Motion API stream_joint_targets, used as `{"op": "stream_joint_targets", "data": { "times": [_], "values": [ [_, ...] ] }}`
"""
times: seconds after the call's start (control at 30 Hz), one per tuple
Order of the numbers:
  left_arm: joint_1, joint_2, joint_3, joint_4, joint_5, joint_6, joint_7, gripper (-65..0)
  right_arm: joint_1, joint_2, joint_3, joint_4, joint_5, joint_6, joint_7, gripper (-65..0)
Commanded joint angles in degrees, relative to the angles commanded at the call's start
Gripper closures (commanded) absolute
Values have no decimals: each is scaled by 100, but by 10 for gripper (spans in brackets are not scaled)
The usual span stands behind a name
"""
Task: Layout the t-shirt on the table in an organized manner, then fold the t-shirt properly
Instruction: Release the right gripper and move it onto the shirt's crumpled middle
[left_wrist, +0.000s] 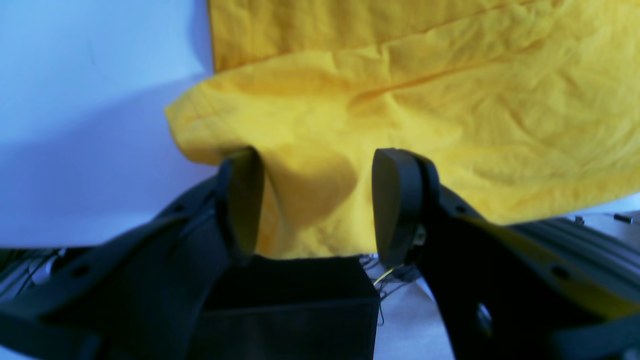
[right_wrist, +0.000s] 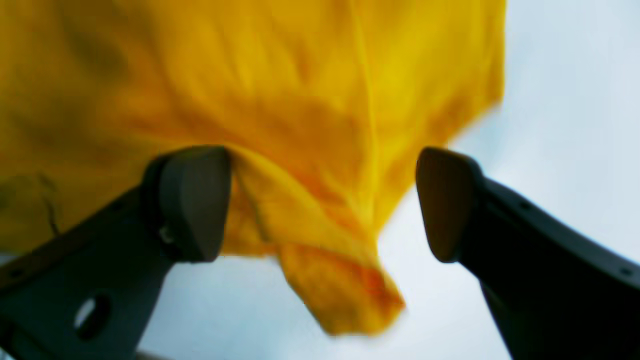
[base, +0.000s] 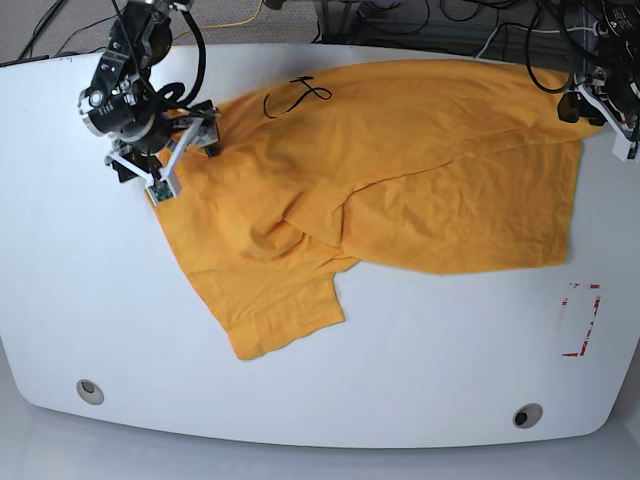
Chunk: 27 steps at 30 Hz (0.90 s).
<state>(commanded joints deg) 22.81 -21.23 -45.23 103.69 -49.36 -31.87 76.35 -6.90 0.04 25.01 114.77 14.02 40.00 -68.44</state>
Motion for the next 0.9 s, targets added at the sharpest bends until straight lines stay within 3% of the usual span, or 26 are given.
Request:
{"op": "stream_joint_targets", "data": {
  "times": [0.2, 0.47, 0.9],
  "values": [
    [-26, -9, 0, 281, 0, 0, 0, -319, 607, -281, -26, -158, -18, 0, -35, -561],
    [-35, -114, -9, 290, 0, 0, 0, -319, 870, -290, -44, -598, 9, 0, -44, -561],
    [-290, -114, -237, 281, 0, 0, 0, -319, 1890, -290, -44, -2154, 35, 0, 9, -561]
  ]
}}
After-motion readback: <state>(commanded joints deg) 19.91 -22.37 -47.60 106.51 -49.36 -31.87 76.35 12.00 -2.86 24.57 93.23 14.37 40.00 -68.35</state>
